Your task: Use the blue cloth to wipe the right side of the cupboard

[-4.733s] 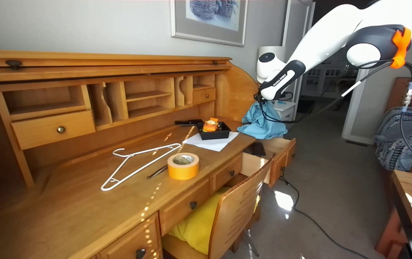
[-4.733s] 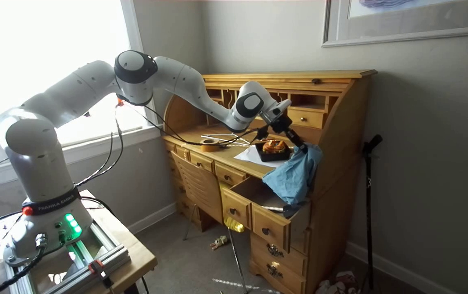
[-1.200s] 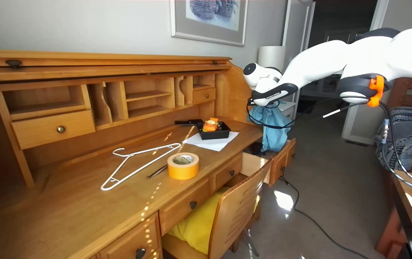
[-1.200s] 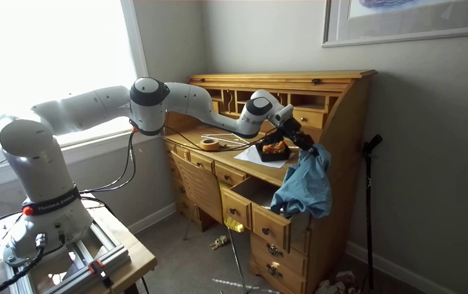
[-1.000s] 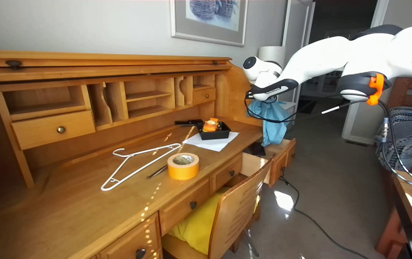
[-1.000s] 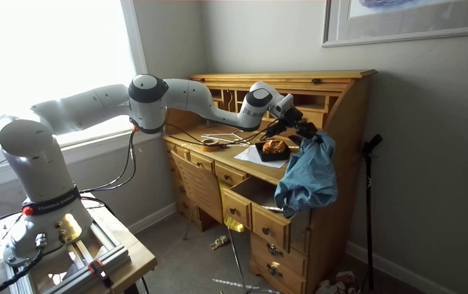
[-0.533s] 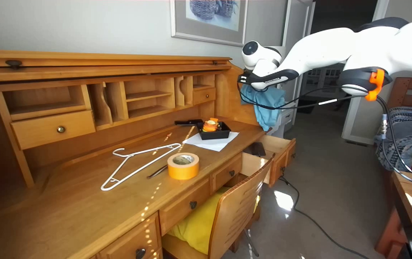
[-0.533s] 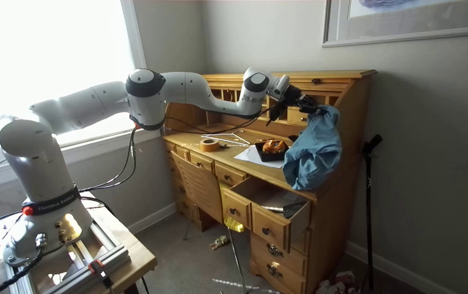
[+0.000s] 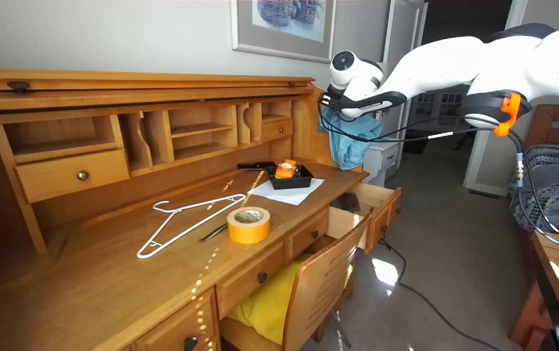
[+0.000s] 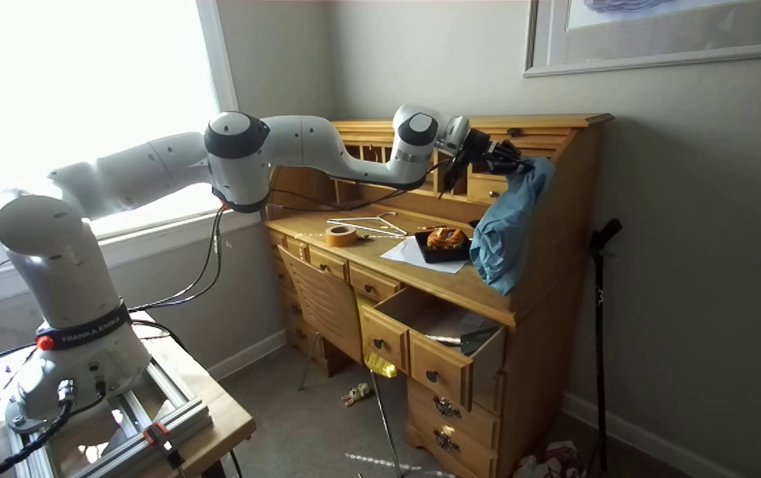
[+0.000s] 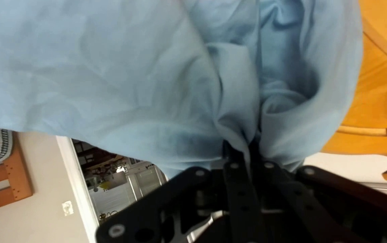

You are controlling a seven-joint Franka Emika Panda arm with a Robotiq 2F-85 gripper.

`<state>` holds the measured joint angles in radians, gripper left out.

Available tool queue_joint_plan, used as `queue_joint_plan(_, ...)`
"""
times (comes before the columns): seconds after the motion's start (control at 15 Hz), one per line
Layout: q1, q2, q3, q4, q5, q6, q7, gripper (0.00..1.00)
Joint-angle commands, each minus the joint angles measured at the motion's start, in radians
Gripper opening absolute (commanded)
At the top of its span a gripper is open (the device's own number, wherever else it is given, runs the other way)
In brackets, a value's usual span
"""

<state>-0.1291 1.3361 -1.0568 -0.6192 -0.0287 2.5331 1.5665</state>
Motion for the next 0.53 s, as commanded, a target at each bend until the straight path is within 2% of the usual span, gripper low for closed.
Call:
queue_joint_plan(0.0,-0.034,0.025,0.011,0.018,0.01,-0.042,0.017,0.01)
queue_joint_plan(0.47,-0.043,0.096,0.056,-0.027,-0.002,-0.216,-0.124,0.01)
